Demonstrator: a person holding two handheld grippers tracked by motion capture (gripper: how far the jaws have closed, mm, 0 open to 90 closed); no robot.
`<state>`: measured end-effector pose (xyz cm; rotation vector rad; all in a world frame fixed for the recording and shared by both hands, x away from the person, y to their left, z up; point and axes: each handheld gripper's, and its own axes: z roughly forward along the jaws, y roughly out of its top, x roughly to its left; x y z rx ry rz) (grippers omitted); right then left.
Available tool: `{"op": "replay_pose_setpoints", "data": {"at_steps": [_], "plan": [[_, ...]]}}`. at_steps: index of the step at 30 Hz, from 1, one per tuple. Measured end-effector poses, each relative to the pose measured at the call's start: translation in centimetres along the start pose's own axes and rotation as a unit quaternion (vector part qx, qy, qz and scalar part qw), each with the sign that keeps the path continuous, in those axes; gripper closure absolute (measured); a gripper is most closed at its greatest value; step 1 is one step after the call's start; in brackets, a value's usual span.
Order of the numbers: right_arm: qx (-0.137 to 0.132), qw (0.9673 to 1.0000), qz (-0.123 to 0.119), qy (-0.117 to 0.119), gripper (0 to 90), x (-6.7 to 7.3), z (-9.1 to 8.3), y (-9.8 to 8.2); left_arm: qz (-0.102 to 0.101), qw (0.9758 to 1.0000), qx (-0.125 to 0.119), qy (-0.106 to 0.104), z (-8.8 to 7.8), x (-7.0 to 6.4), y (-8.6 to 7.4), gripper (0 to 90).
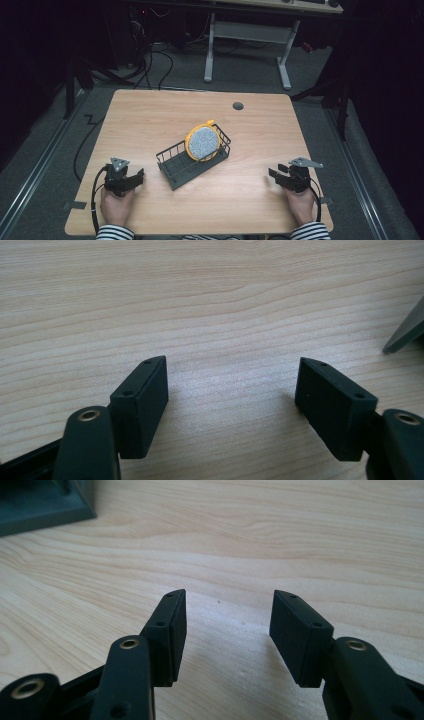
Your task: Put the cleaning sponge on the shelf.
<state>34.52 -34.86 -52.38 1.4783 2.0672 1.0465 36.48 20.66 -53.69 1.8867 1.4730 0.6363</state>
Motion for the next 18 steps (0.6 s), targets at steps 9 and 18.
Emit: {"op": "replay_pose_setpoints", "data": {"at_steps": [9,18], "plan": [[0.022,0.9976,-0.044,-0.048,42.8,0.47,0.38,-0.53,0.0,1.0,0.0,0.001,-0.02,-0.03,-0.02,29.9],[0.023,0.9976,-0.039,-0.052,39.5,0.36,0.43,-0.51,0.0,1.0,0.001,0.0,-0.14,-0.2,-0.13,29.0]]}}
